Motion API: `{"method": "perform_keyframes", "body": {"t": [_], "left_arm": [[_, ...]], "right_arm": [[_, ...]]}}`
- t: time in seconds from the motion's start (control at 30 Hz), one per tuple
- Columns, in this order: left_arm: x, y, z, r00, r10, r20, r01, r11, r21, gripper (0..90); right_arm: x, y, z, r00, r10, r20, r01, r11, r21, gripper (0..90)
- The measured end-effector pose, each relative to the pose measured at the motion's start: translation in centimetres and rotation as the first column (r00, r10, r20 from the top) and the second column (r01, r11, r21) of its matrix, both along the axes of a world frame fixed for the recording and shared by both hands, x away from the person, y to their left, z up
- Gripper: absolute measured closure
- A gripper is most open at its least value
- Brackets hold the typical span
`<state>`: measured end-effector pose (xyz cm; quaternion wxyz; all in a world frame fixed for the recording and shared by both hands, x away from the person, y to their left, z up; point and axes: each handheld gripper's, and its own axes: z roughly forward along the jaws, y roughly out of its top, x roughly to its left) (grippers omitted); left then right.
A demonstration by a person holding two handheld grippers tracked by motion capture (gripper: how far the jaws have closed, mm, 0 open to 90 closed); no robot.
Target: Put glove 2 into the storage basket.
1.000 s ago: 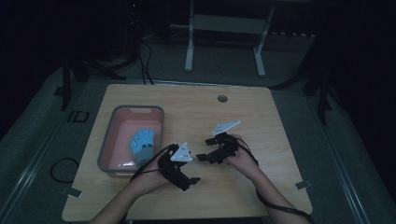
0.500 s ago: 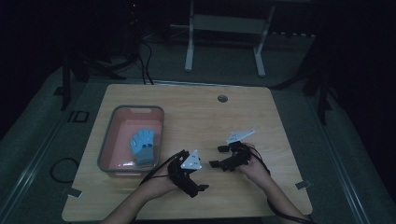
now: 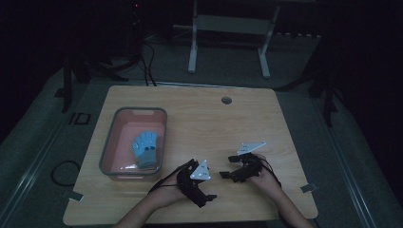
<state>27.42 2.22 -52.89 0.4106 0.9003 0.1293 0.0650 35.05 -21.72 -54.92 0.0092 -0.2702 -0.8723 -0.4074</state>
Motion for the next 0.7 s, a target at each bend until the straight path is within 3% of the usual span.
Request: {"method": "perform_keyframes", "body": {"t": [0.3, 0.5, 0.7], "left_arm": [[-0.4, -0.6, -0.9, 0.9999, -0.014, -0.010, 0.014, 0.9999, 0.000, 4.2], [-0.7, -1.0, -1.4, 0.9999, -0.014, 0.004, 0.014, 0.9999, 0.001, 4.2], [-0.8, -1.2, -2.0, 0.9998, -0.019, -0.003, 0.019, 0.9998, -0.004, 4.2]], "right_arm": [[-0.7, -1.5, -0.6, 0.9993, -0.032, 0.017, 0.032, 0.999, 0.020, 14.0], [-1.5, -2.9, -0.7, 0.9976, -0.057, 0.039, 0.055, 0.998, 0.044, 14.0], [-2.1, -3.9, -0.6, 0.9964, -0.065, 0.054, 0.063, 0.997, 0.037, 14.0]]}}
